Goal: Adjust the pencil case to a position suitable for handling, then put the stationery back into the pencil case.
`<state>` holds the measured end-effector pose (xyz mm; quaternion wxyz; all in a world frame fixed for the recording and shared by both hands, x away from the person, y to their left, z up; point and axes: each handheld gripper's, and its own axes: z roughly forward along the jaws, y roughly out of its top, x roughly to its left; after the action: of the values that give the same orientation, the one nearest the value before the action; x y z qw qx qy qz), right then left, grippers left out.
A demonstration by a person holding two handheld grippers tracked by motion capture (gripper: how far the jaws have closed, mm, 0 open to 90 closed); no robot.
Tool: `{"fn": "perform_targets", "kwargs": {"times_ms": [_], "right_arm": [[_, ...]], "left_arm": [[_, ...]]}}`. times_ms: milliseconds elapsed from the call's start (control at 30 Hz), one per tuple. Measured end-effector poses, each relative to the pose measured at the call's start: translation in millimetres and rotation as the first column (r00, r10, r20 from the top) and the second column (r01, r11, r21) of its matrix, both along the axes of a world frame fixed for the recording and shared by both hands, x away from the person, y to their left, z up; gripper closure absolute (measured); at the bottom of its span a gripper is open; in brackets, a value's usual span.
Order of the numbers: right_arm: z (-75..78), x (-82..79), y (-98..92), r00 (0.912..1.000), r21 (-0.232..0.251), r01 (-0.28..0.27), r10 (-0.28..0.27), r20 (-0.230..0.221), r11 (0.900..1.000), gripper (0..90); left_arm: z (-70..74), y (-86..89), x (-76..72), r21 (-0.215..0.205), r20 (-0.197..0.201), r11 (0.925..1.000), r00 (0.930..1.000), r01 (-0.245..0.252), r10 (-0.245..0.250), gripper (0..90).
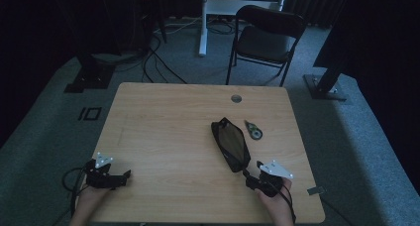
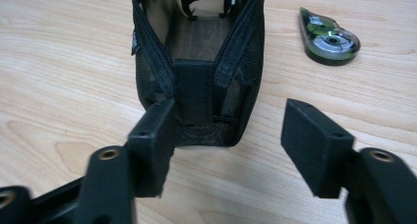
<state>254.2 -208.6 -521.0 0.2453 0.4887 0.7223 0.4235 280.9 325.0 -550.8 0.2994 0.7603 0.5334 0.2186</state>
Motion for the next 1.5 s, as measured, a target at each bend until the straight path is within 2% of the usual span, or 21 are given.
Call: {"fn": "perform_targets", "kwargs": {"times_ms": [67, 300, 400, 600, 633, 700, 833, 1100, 1500], "right_arm": [[0.2, 0.0, -2.7, 0.9999, -0.002, -0.008, 0.008, 0.010, 1.000, 34.6], [-3.2, 2.6, -12.9, 0.9998, -0.014, -0.018, 0.018, -0.012, 1.000, 26.8], [-2.9, 4.8, -18.2, 0.9998, -0.033, -0.020, 0.020, -0.006, 0.999, 26.7], [-4.1, 12.8, -30.2, 0.9999, -0.014, 0.013, -0.013, -0.009, 1.000, 26.3], [-4.5, 14.5, -32.1, 0.9999, -0.024, 0.015, -0.015, -0.007, 1.000, 26.6], [-5.1, 17.7, -34.6, 1.0000, -0.033, -0.003, 0.003, -0.006, 0.999, 27.7], [-9.0, 27.1, -38.7, 0.9998, -0.021, 0.009, -0.009, -0.017, 1.000, 26.7], [-8.4, 49.7, -49.6, 0.9984, -0.047, 0.056, -0.056, -0.007, 0.997, 25.4], [-5.1, 87.2, -53.2, 0.9982, -0.057, 0.059, -0.060, -0.010, 0.997, 21.6]], "left_arm": [[0.0, 0.0, 0.0, 0.000, 0.000, 1.0000, 1.0000, 0.000, 0.000, 0.1], [0.0, 0.0, 0.0, 0.000, 0.000, 1.0000, 1.0000, 0.000, 0.000, 0.1], [0.0, 0.0, 0.0, 0.000, 0.000, 1.0000, 1.0000, 0.000, 0.000, 0.1], [0.0, 0.0, 0.0, 0.000, 0.000, 1.0000, 1.0000, 0.000, 0.000, 0.1], [0.0, 0.0, 0.0, 0.000, 0.000, 1.0000, 1.0000, 0.000, 0.000, 0.1], [0.0, 0.0, 0.0, 0.000, 0.000, 1.0000, 1.0000, 0.000, 0.000, 0.1], [0.0, 0.1, 0.0, 0.000, 0.000, 1.0000, 1.0000, 0.000, 0.000, 0.1], [0.0, 0.0, 0.0, 0.000, 0.000, 1.0000, 1.0000, 0.000, 0.000, 0.1], [-0.1, -0.1, 0.0, -0.002, 0.001, 1.0000, 1.0000, -0.001, 0.001, 0.1]]}}
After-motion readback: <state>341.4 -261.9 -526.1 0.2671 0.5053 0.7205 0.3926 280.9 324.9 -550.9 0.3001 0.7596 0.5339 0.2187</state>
